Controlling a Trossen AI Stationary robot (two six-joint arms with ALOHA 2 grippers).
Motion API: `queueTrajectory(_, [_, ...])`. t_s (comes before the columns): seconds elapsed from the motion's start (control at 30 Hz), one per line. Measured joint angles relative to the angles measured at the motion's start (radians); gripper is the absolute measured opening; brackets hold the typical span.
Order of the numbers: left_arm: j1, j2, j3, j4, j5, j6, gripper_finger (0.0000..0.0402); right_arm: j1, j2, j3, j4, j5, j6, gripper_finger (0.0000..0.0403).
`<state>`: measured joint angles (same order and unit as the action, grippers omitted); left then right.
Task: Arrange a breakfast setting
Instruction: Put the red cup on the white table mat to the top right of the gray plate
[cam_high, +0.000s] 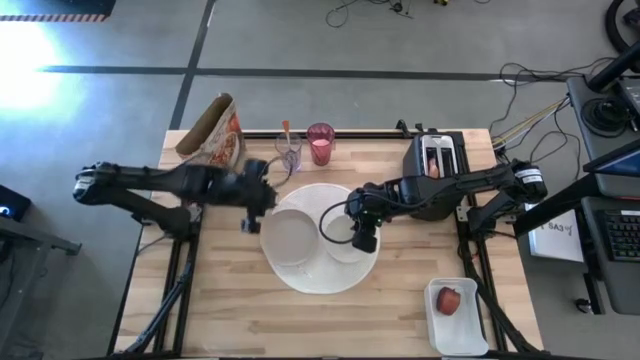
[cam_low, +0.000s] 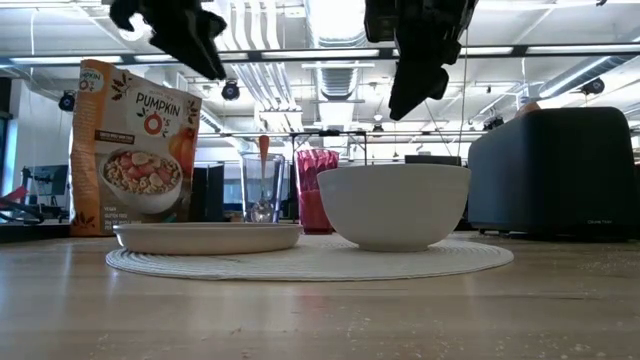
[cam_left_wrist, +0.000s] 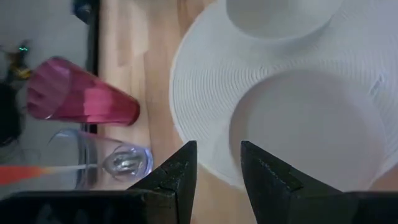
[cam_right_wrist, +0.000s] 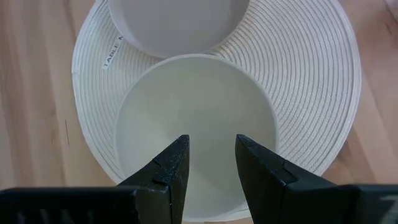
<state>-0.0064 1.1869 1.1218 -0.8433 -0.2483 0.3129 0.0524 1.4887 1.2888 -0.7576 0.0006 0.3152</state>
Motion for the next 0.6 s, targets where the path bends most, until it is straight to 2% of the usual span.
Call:
queueTrajectory(0.1, [0.139, 0.006, 0.002, -0.003, 0.151, 0.157, 0.0107, -0.005, 0.0, 0.0, 0.012, 0.0, 0.015, 0.0121])
queueTrajectory(0.17, [0.236, 0.014, -0.004, 0.034, 0.205, 0.221, 0.0107, -0.01, 0.0, 0.0, 0.014, 0.001, 0.013, 0.0121])
queueTrajectory(0.33, [0.418, 0.078, -0.001, 0.1, 0.215, 0.279, 0.0107, -0.021, 0.0, 0.0, 0.008, 0.003, -0.033, 0.0121])
queueTrajectory(0.47, [0.48, 0.156, 0.028, 0.104, 0.236, 0.319, 0.0107, -0.02, 0.0, 0.0, 0.0, 0.003, -0.106, 0.0121])
queueTrajectory(0.6, [0.497, 0.241, 0.056, 0.103, 0.234, 0.324, 0.0107, -0.02, 0.0, 0.0, -0.004, 0.002, -0.129, 0.0121])
